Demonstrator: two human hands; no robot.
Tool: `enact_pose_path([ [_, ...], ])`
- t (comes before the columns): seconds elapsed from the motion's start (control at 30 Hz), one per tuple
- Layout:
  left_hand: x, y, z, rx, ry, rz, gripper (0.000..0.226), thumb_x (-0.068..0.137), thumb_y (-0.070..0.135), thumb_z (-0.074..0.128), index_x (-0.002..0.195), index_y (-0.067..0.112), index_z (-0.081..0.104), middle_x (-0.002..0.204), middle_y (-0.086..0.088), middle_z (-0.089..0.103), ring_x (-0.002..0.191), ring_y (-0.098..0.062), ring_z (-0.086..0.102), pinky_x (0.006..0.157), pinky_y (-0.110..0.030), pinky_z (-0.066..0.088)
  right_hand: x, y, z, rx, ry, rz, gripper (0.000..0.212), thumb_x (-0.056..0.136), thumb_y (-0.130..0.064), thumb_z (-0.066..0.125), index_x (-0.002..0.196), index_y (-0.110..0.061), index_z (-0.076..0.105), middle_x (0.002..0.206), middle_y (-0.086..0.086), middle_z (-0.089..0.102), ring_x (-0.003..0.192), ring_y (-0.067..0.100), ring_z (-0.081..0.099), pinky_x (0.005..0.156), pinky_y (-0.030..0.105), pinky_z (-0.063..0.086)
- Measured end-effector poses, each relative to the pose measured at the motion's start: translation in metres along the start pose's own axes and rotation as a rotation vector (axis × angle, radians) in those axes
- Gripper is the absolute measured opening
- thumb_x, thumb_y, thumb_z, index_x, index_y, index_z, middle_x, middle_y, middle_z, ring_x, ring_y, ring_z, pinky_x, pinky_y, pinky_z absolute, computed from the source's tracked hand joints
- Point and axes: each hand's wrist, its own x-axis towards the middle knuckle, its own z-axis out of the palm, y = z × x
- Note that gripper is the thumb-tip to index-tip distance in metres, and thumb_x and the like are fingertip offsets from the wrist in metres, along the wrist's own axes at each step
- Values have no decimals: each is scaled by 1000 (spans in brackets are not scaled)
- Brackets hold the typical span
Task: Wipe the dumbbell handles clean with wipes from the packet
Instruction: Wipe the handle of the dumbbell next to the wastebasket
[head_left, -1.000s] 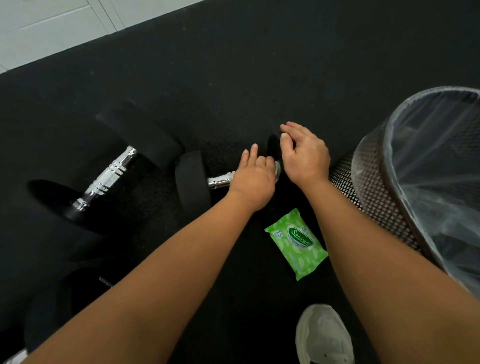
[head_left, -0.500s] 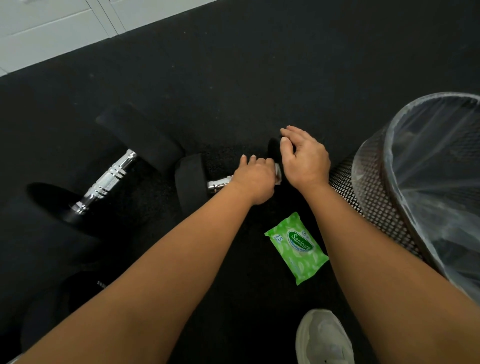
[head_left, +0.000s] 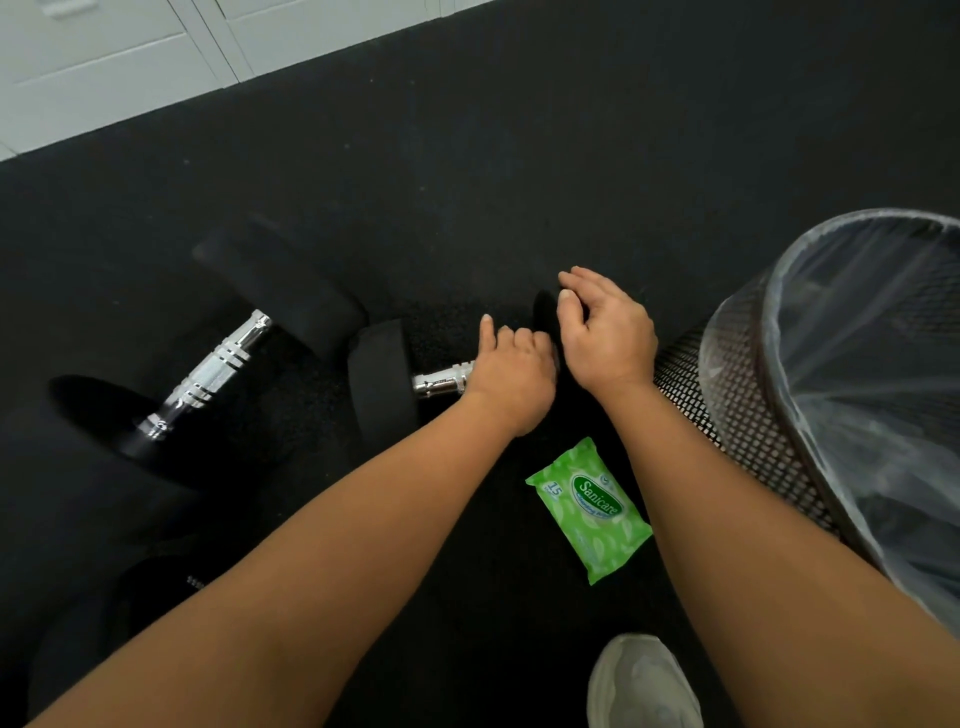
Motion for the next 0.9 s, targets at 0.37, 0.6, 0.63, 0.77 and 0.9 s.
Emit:
enact_pose_path([
  [0.37, -6, -29, -5, -201, -105, -31, 37, 98, 37, 35, 120, 8, 43, 124, -10, 54, 121, -29, 47, 114, -57, 8, 0, -1, 1, -6, -5, 15, 34, 93, -36, 45, 121, -31, 63, 134, -14, 55, 121, 11, 51, 97, 34, 43],
  [0.6, -24, -16, 4, -117, 65, 81, 60, 92, 22, 43, 146, 7, 21, 152, -10, 28, 146, -29, 9, 117, -51, 1, -1, 0, 0, -2, -5, 2, 35, 93, -37, 43, 121, -30, 63, 134, -13, 55, 120, 12, 52, 97, 37, 45],
  [0.63, -30, -16, 8, -94, 95, 100, 65, 92, 20, 42, 149, 7, 14, 157, -11, 17, 146, -28, 3, 118, -49, -1, -1, 0, 0, -1, -5, 2, 35, 93, -37, 43, 121, -30, 63, 134, -13, 55, 120, 12, 52, 97, 37, 45],
  [0.77, -44, -27, 13, -155, 118, 41, 65, 92, 13, 41, 150, 8, 11, 159, -12, 10, 146, -29, 1, 118, -41, 0, -2, -1, 1, 6, 3, 15, 35, 92, -37, 44, 120, -31, 63, 133, -14, 56, 120, 11, 53, 97, 37, 46],
  [0.9, -39, -24, 1, -293, 126, -98, 58, 90, 12, 50, 145, 9, 32, 154, -17, 20, 145, -33, 8, 118, -42, 8, -2, -1, 0, 10, -3, 22, 35, 92, -38, 44, 120, -31, 63, 133, -15, 55, 120, 11, 52, 98, 37, 45],
])
